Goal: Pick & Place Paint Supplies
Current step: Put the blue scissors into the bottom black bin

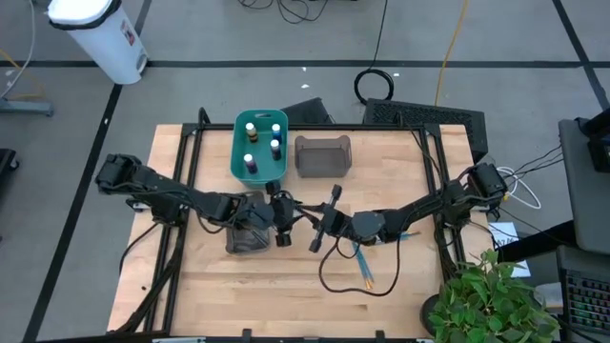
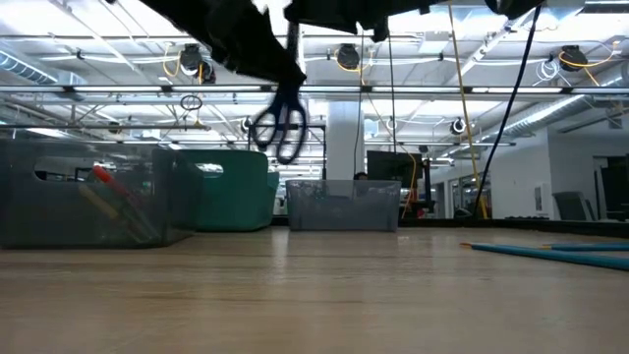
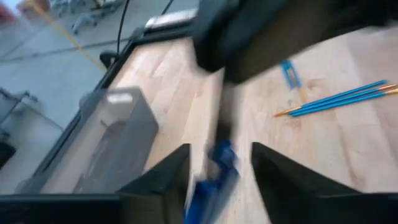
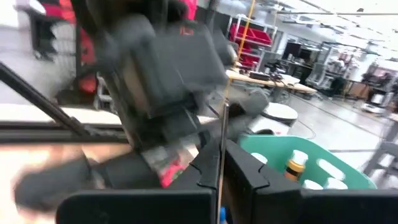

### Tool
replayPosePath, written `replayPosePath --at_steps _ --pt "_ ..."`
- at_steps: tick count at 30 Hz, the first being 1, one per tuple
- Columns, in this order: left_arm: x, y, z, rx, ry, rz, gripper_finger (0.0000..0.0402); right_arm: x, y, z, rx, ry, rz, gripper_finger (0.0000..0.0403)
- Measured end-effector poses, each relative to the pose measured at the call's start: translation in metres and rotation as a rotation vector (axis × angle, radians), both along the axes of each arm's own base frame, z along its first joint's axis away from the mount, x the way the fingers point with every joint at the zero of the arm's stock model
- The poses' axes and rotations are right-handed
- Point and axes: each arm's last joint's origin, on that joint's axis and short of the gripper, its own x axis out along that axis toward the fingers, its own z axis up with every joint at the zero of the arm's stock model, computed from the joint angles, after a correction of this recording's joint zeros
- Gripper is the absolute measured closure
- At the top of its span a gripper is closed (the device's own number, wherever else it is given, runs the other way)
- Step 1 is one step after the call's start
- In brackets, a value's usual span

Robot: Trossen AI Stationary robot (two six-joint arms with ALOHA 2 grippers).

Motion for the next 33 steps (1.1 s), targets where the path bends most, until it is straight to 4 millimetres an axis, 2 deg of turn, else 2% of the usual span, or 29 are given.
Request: replayPosePath --at_steps 4,6,9,12,17,20,26,33 --pt "-0.014 -0.004 0.020 0.021 -0.034 -0.043 0.0158 -0.013 -0.002 0.006 0.028 0.003 -0.022 0.0402" --pt "-0.020 -0.005 0.031 0.003 -0.073 -0.041 0.0133 -0.024 -0.006 0.001 0.048 0.003 -0.034 0.0402" --pt "-0.035 -0.003 0.048 -0.033 -0.119 -0.036 0.0109 -0.040 -0.014 -0.005 0.094 -0.041 -0.039 0.0402" --pt "-0.048 -0.004 0.059 -0.072 -0.142 -0.041 0.0097 -0.060 -0.020 -0.004 0.148 -0.171 -0.016 0.0402" --pt "-0.049 -0.009 0.060 -0.157 -0.170 -0.048 0.0100 -0.090 -0.024 -0.004 0.142 -0.381 0.194 0.0403" --pt "-0.040 -0.012 0.058 -0.235 -0.206 -0.070 0.0106 -0.102 -0.024 -0.003 0.109 -0.476 0.299 0.0403" --pt "-0.026 -0.018 0.048 -0.245 -0.209 -0.131 0.0112 -0.105 -0.022 -0.002 0.106 -0.517 0.390 0.0403" --pt "-0.014 -0.020 0.039 -0.228 -0.224 -0.139 0.0106 -0.106 -0.022 0.000 0.113 -0.548 0.420 0.0403"
